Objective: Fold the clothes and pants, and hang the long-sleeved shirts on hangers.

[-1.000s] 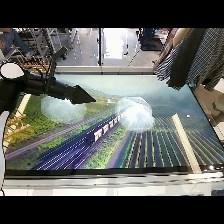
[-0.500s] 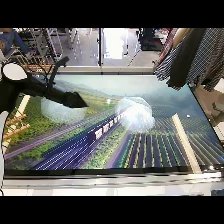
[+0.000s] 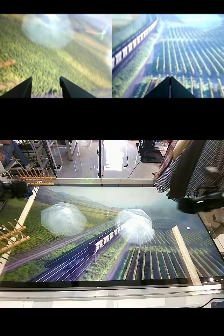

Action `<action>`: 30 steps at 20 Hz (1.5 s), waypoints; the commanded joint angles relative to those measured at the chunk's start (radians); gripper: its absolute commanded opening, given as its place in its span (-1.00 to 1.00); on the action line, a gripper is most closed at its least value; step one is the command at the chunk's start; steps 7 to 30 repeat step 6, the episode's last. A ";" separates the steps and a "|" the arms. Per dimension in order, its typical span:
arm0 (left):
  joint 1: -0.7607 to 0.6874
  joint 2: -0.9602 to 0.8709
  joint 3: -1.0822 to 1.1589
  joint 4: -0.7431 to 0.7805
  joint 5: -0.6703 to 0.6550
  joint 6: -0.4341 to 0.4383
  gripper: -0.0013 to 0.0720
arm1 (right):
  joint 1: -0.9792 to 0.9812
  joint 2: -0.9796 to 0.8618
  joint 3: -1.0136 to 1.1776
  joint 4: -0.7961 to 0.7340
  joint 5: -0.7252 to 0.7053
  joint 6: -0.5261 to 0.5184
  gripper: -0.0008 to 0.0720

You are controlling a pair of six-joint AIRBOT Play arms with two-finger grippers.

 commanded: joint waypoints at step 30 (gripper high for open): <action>0.003 0.012 -0.001 0.085 0.084 -0.080 0.05 | 0.242 -0.069 -0.045 -0.065 -0.077 -0.066 -0.90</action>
